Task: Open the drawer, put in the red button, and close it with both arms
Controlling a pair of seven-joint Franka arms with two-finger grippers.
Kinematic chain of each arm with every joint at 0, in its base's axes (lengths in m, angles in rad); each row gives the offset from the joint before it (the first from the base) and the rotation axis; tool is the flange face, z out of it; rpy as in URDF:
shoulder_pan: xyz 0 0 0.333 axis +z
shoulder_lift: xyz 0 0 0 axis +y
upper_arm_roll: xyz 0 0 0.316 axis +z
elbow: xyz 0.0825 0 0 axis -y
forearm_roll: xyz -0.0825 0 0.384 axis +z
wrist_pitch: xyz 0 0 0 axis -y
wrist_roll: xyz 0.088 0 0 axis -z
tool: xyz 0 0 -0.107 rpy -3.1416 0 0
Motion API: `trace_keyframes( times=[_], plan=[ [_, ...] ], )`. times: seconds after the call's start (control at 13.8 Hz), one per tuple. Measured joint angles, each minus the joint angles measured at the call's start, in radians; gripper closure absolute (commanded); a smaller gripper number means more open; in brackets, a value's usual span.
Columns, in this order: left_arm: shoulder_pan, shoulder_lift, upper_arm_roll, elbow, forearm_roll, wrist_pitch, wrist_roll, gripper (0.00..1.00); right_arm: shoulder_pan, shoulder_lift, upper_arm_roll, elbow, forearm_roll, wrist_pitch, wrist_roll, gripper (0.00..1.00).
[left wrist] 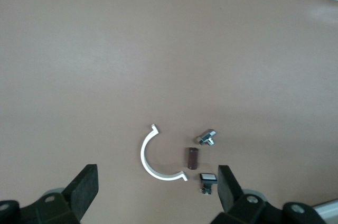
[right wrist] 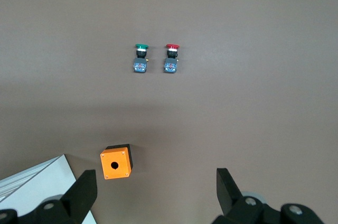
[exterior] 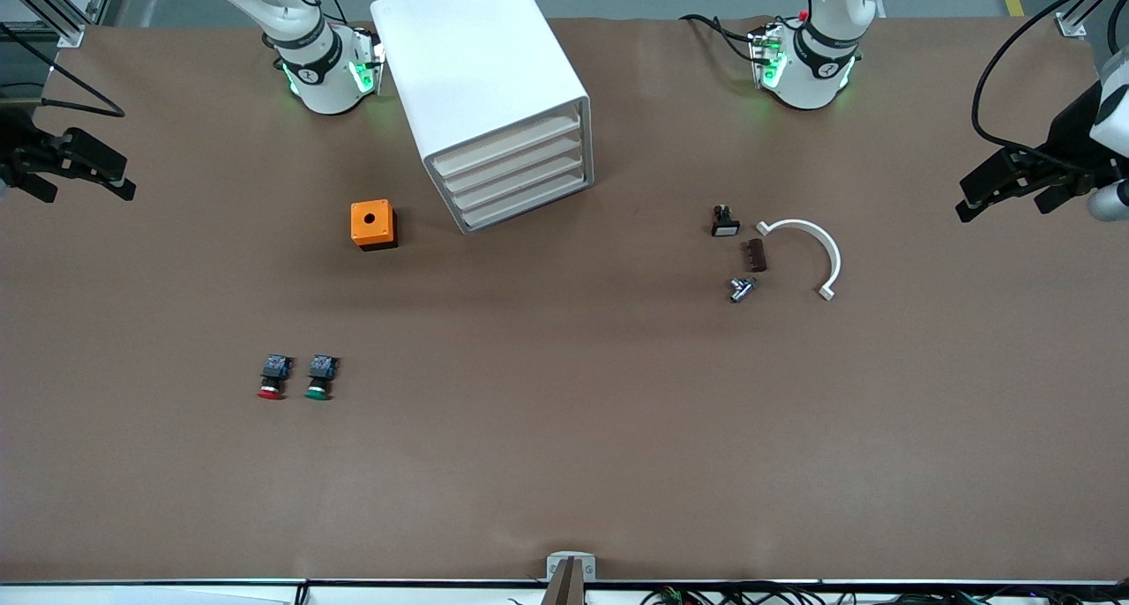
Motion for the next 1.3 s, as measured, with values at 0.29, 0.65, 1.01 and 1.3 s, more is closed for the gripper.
trace_keyframes(
  times=[0.29,0.65,1.01,1.3],
  plan=[
    [-0.003,0.0,-0.008,0.002,-0.162,-0.013,-0.001,0.01,-0.003,0.042,-0.003,-0.01,-0.001,-0.007,0.0,0.0],
    [-0.011,0.021,-0.026,0.001,-0.46,-0.027,-0.038,0.01,-0.005,0.202,-0.003,0.009,-0.002,0.033,0.0,0.0],
    [-0.097,0.114,-0.031,0.008,-0.711,-0.016,-0.261,0.01,-0.014,0.293,-0.003,0.008,0.0,0.156,0.027,0.0],
    [-0.209,0.248,-0.032,0.047,-0.759,-0.007,-0.492,0.01,0.002,0.327,0.007,-0.132,0.001,0.386,0.146,0.0]
  ],
)
